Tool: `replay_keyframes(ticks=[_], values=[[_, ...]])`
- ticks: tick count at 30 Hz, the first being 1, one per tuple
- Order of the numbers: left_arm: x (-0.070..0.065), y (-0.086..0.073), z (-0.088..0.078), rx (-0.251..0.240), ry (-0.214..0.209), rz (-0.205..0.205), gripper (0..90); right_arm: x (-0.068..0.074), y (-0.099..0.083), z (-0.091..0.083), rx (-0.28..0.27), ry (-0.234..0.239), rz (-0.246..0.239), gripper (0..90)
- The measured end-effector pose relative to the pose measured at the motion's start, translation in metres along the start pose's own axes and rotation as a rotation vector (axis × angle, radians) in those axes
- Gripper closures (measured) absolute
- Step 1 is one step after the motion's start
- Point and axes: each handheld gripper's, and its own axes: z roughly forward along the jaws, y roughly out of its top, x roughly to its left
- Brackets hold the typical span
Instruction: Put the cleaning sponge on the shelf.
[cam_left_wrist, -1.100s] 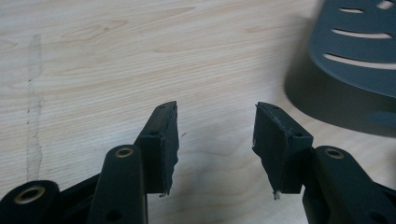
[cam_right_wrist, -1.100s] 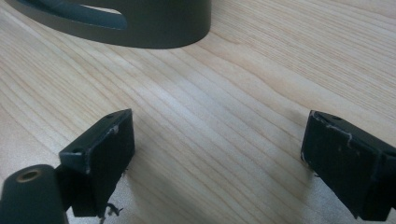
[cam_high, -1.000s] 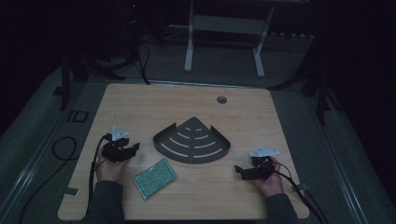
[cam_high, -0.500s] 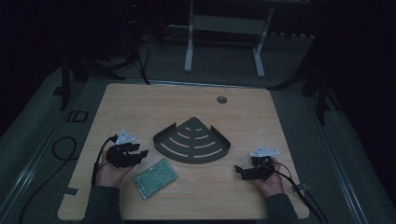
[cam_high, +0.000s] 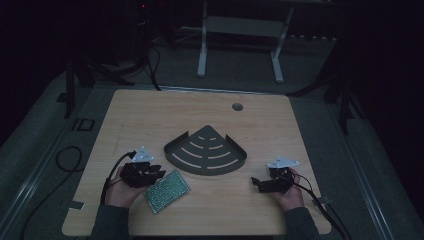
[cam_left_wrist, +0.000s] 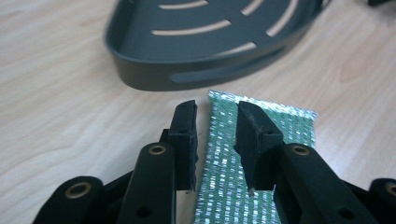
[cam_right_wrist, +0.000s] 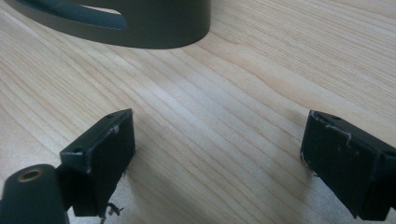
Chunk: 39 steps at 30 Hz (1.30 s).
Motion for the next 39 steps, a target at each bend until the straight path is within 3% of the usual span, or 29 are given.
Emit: replay_keyframes(ticks=[1, 2, 7, 14, 19, 21, 29, 39], values=[[0.000, 0.000, 0.000, 0.000, 0.000, 0.000, 69.5, 0.000, 0.000, 0.000, 0.000, 0.000, 0.001, 9.6], [-0.006, -0.002, 0.005, 0.031, 0.003, 0.016, 69.6, 0.000, 0.000, 0.000, 0.000, 0.000, 0.000, 9.6], [-0.012, -0.007, 0.009, 0.061, -0.040, 0.029, 74.5, 0.000, 0.000, 0.000, 0.000, 0.000, 0.001, 9.6], [-0.019, -0.013, 0.014, 0.122, -0.063, 0.051, 89.8, 0.000, 0.000, 0.000, 0.000, 0.000, 0.000, 9.6], [-0.021, -0.017, 0.016, 0.185, -0.064, 0.065, 90.0, 0.000, 0.000, 0.000, 0.000, 0.000, 0.000, 9.7], [-0.020, -0.019, 0.015, 0.187, -0.066, 0.064, 90.0, 0.000, 0.000, 0.000, 0.000, 0.000, 0.001, 9.6], [-0.016, -0.021, 0.010, 0.215, -0.029, 0.071, 90.0, 0.000, 0.000, 0.000, 0.000, 0.000, 0.001, 9.6], [0.005, -0.028, 0.000, 0.233, 0.029, 0.036, 90.0, 0.000, 0.000, 0.000, 0.000, 0.000, 0.001, 9.6]])
